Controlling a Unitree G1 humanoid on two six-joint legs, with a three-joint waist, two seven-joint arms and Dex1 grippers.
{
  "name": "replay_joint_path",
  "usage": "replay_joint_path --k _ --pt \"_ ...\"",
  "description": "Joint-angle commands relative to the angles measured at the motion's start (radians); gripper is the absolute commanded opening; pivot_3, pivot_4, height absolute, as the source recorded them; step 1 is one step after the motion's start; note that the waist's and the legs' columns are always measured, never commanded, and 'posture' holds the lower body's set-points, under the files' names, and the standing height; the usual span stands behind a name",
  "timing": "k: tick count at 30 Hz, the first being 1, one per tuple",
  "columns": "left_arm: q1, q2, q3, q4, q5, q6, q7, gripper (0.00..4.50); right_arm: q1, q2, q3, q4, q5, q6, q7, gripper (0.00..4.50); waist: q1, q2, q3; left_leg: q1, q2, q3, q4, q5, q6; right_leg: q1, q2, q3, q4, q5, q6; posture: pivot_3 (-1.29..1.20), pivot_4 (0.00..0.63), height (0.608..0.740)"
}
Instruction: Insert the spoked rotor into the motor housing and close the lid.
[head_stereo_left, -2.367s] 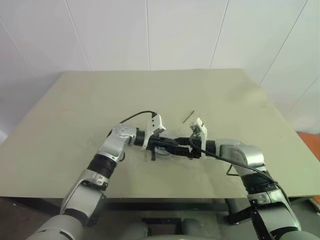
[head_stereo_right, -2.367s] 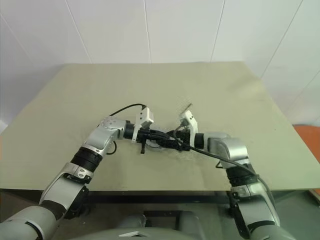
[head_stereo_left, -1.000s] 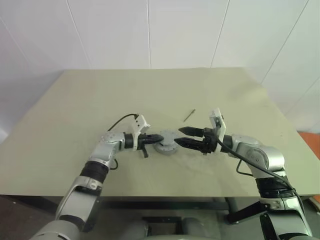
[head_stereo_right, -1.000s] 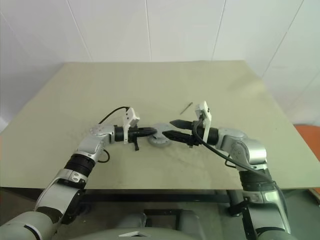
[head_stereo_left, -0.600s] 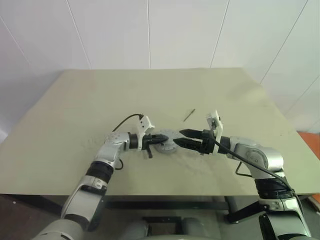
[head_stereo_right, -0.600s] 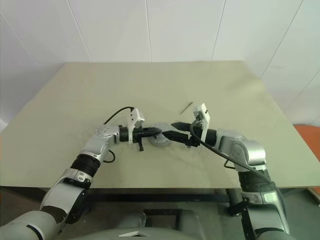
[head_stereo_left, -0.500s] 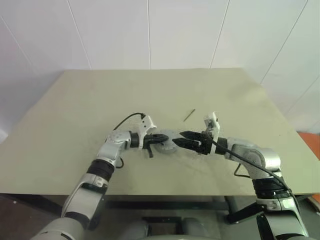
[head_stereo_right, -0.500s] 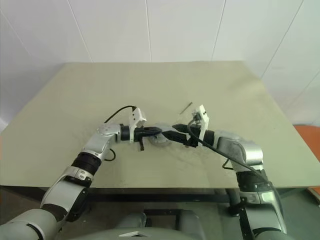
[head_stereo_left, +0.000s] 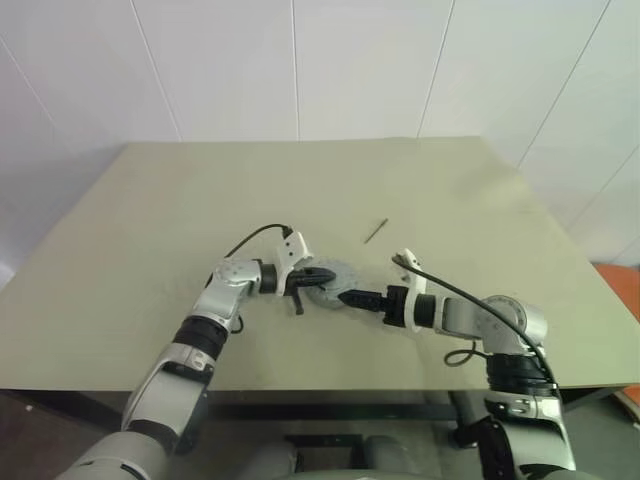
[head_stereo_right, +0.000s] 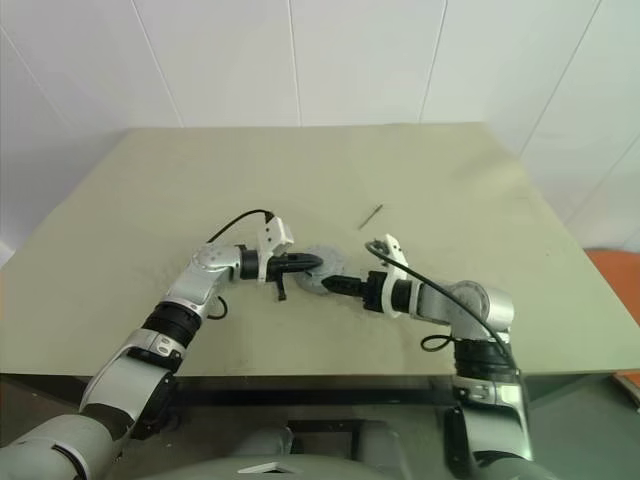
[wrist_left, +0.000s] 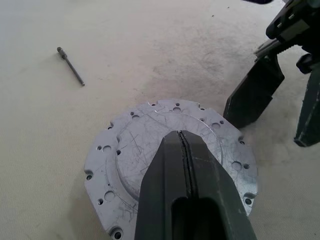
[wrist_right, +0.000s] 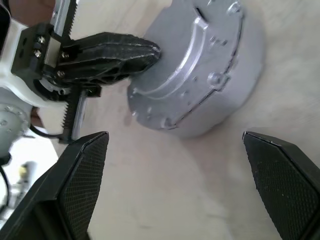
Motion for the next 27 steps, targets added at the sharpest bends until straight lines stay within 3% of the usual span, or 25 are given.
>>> replay_joint_path --k 1,7,27 --pt "0.006 0.006 -0.002 0.003 0.008 0.0 -0.01 0.0 -0.071 0.094 -0.104 0.006 0.017 0.045 -0.112 4.48 0.0 0.0 0.0 0.0 0.0 0.0 0.0 0.0 0.0 0.0 0.0 0.0 0.001 0.0 0.0 0.0 0.0 0.74" --pt "0.007 0.009 0.003 -0.002 0.004 0.002 -0.016 0.0 -0.126 0.214 -0.218 0.068 -0.012 0.045 -0.252 4.48 -0.01 0.001 0.0 0.006 0.0 0.004 0.0 0.0 0.0 -0.001 0.002 0.005 0.008 0.0 -0.001 0.0 0.0 0.74" --pt "-0.034 0.021 0.015 0.123 0.062 -0.096 0.114 0.0 -0.106 0.195 -0.228 0.122 -0.013 0.072 -0.226 4.48 -0.024 0.001 -0.001 0.011 0.0 0.006 0.001 0.0 0.0 0.003 0.002 0.006 0.011 -0.003 0.003 0.0 0.0 0.74"
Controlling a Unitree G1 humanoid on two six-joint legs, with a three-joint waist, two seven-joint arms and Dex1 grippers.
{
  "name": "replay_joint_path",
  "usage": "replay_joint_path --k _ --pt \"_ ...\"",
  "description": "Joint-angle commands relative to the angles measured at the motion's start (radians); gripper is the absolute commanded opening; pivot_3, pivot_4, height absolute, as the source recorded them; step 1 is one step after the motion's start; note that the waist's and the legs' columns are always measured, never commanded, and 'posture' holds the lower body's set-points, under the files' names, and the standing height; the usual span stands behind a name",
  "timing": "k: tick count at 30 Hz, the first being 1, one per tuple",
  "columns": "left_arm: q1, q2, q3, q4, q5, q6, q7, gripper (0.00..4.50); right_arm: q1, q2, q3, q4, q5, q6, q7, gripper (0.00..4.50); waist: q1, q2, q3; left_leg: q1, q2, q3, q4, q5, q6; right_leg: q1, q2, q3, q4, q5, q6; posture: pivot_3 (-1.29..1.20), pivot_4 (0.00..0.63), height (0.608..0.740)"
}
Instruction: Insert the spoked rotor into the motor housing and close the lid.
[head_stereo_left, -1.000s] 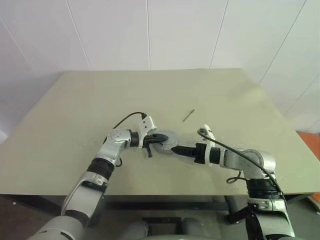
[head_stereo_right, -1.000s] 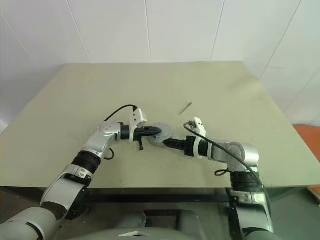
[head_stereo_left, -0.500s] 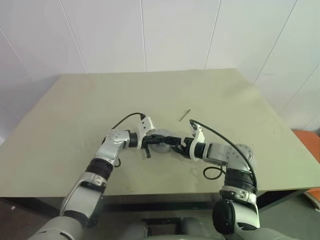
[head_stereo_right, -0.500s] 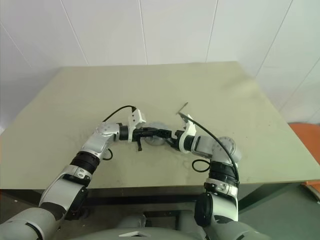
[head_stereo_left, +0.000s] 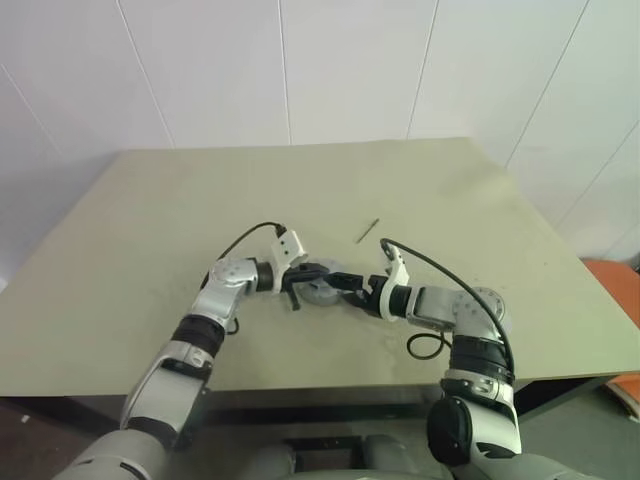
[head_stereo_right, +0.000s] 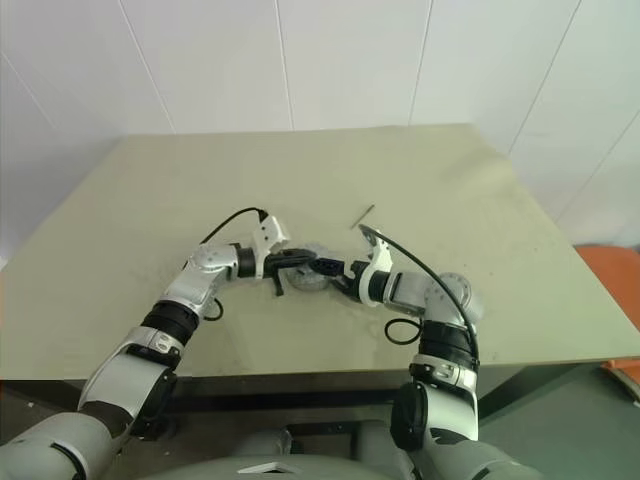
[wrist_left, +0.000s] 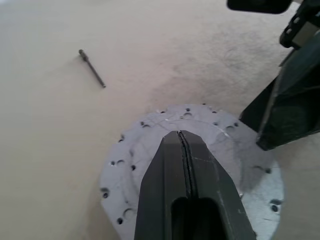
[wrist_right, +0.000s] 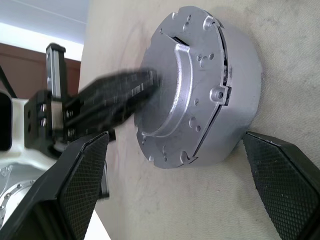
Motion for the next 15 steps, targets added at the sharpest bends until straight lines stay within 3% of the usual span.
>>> replay_joint_path --k 1,15 --pt "-0.013 0.011 0.003 0.041 0.027 -0.011 0.014 0.0 -0.007 0.005 -0.012 0.001 0.015 0.018 0.0 4.48 0.0 0.0 0.0 0.0 0.0 0.0 0.0 0.0 0.0 0.0 0.0 0.0 0.0 0.0 0.0 0.0 0.0 0.74" --pt "-0.002 0.001 0.003 0.035 0.02 -0.005 -0.02 0.0 -0.009 0.108 -0.118 0.109 0.016 0.034 -0.07 4.48 -0.005 0.001 -0.002 0.0 0.0 0.0 0.0 0.0 0.0 0.0 0.0 0.0 0.0 0.0 0.0 0.0 0.0 0.74"
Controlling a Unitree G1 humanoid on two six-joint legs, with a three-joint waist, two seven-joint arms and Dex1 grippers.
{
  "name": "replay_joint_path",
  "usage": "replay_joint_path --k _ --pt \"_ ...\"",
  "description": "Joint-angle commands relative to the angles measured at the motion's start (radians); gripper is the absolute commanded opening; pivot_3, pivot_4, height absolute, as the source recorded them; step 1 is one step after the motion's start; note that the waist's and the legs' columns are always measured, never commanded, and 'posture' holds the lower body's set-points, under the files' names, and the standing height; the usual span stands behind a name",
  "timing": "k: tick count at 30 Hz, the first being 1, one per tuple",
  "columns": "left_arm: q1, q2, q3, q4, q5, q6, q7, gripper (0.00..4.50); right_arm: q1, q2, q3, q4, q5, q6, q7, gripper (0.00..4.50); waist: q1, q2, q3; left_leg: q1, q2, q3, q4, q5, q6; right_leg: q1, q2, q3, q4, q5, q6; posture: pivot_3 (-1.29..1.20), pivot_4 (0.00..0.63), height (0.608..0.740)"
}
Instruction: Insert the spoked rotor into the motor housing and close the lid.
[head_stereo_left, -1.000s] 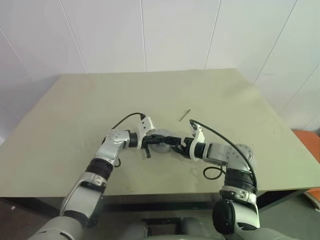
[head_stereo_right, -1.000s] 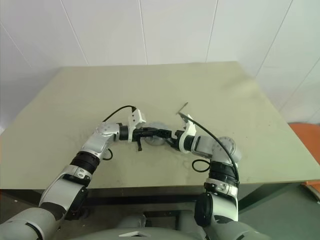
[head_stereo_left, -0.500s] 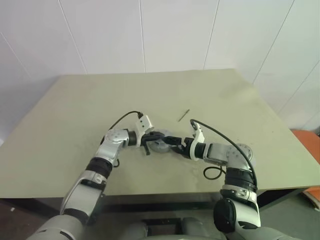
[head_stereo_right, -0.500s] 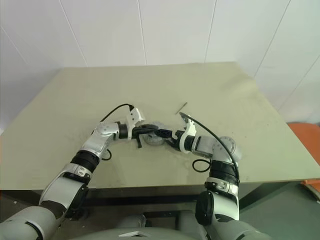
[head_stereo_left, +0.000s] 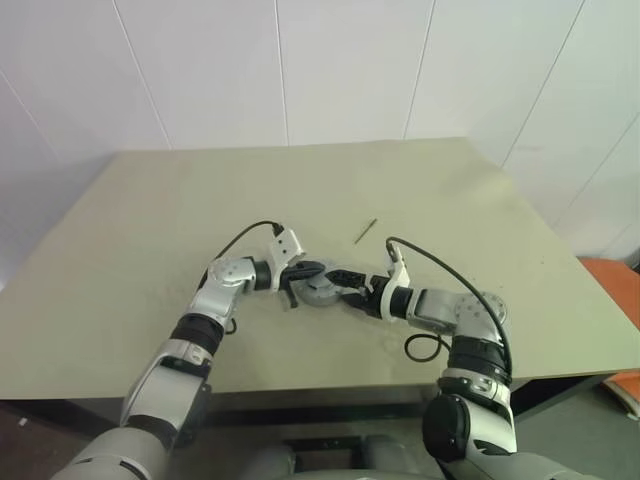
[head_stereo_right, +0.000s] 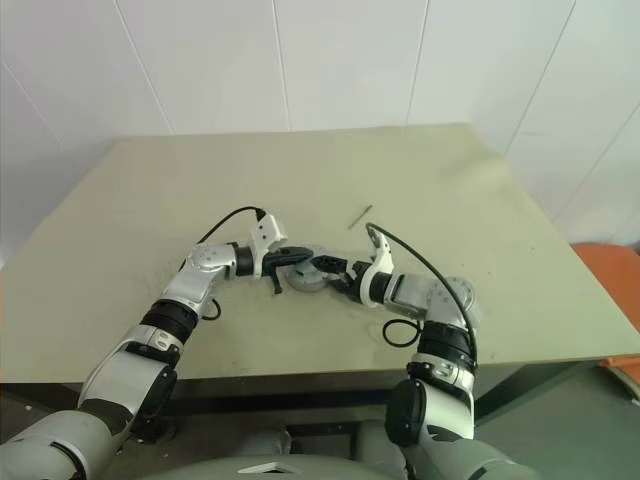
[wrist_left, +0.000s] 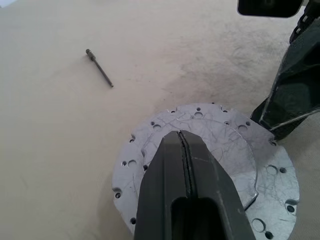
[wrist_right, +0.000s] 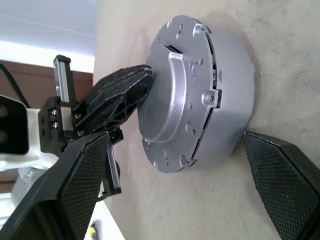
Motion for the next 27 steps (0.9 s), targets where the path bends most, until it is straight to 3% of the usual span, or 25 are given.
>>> replay_joint_path --k 1,4,14,22,27 --pt "0.003 0.0 -0.006 0.015 0.015 0.007 -0.011 0.0 0.005 0.073 -0.009 0.062 -0.005 0.019 -0.041 4.48 -0.004 0.0 -0.001 0.0 0.0 0.0 0.0 0.0 0.0 0.0 0.0 0.0 0.0 0.0 0.0 0.0 0.0 0.74" --pt "0.0 0.001 -0.004 0.018 0.017 0.005 -0.011 0.0 -0.003 0.088 -0.02 0.076 -0.005 0.007 -0.049 4.48 -0.012 0.0 -0.001 0.001 0.001 0.0 -0.001 0.0 0.0 0.0 0.001 0.0 0.0 0.0 0.0 0.0 0.0 0.74" --pt "-0.009 0.003 0.005 0.031 0.02 0.0 -0.007 0.0 0.004 0.06 -0.02 0.061 0.01 0.043 -0.031 1.27 -0.028 0.001 -0.001 0.0 0.001 -0.001 -0.001 0.0 0.0 -0.001 0.001 0.0 0.0 0.0 0.0 0.0 0.0 0.74" --pt "-0.014 -0.002 0.017 0.045 0.018 -0.011 0.003 0.0 -0.003 0.04 -0.006 0.073 0.009 0.031 -0.011 1.23 -0.027 0.001 -0.001 0.0 0.001 -0.001 -0.001 0.0 0.0 -0.001 0.0 0.0 0.0 0.0 0.0 0.0 0.0 0.74" --pt "-0.051 -0.029 0.114 0.045 -0.078 0.068 0.031 0.0 -0.009 0.027 0.0 0.104 -0.002 -0.048 0.0 1.23 -0.028 0.002 0.0 0.0 0.001 -0.001 -0.001 0.0 0.0 -0.001 0.0 0.0 0.0 0.0 0.0 0.0 0.0 0.74"
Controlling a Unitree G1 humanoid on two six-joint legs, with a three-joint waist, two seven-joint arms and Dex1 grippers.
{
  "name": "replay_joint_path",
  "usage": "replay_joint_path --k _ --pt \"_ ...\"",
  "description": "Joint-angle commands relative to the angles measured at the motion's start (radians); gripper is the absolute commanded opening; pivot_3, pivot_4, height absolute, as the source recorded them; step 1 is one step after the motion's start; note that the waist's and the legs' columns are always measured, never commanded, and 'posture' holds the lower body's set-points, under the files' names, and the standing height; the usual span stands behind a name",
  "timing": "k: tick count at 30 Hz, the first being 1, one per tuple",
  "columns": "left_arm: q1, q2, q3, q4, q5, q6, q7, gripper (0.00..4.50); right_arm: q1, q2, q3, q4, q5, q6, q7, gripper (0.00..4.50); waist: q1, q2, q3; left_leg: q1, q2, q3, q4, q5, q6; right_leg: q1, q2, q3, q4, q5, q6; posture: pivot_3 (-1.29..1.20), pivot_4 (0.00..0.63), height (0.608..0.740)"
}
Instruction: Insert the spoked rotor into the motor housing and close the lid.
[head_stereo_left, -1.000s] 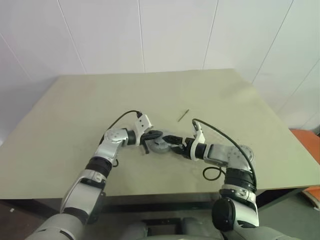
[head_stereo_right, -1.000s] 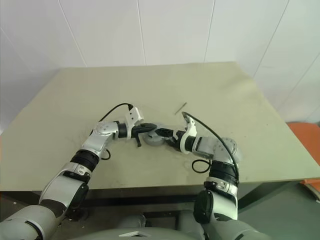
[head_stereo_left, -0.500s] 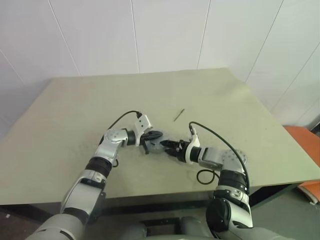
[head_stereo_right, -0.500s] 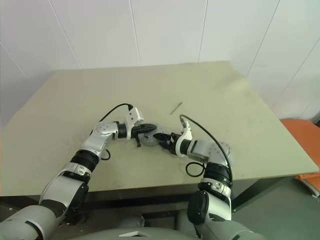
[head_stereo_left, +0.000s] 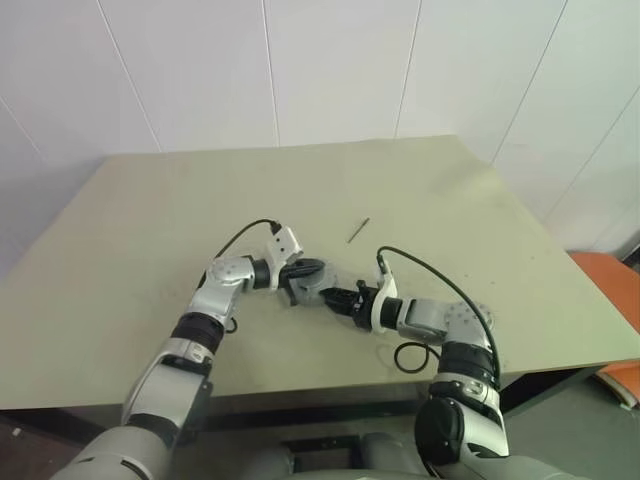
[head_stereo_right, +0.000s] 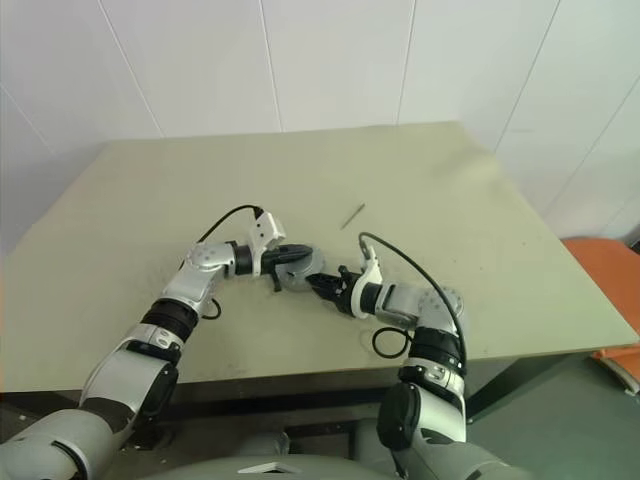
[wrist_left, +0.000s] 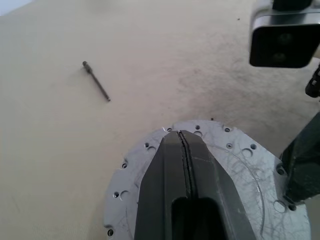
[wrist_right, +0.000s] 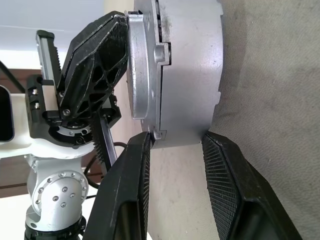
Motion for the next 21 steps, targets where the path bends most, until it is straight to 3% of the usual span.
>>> replay_joint_path --k 1,10,21 --pt "-0.044 -0.008 0.064 0.005 -0.058 0.066 0.021 0.0 -0.021 -0.008 0.037 0.03 -0.021 -0.071 -0.001 1.23 -0.002 0.0 0.0 0.0 0.0 0.0 0.0 0.0 0.0 0.0 0.0 0.0 0.0 0.0 0.0 0.0 0.0 0.74" --pt "-0.031 -0.001 0.045 0.003 -0.027 0.061 0.009 0.0 -0.005 0.006 0.057 0.059 -0.012 -0.168 -0.003 1.23 -0.003 0.0 0.001 0.0 0.0 -0.001 0.0 0.0 0.0 0.0 0.001 0.0 0.001 0.0 0.0 0.0 0.0 0.74" --pt "-0.04 -0.008 0.067 0.0 -0.054 0.083 0.001 0.0 -0.002 -0.004 0.111 0.045 0.015 -0.157 0.027 1.22 -0.004 0.001 0.001 0.0 0.0 -0.001 0.0 0.0 0.0 -0.001 0.001 0.0 0.0 0.0 0.0 0.0 0.0 0.74"
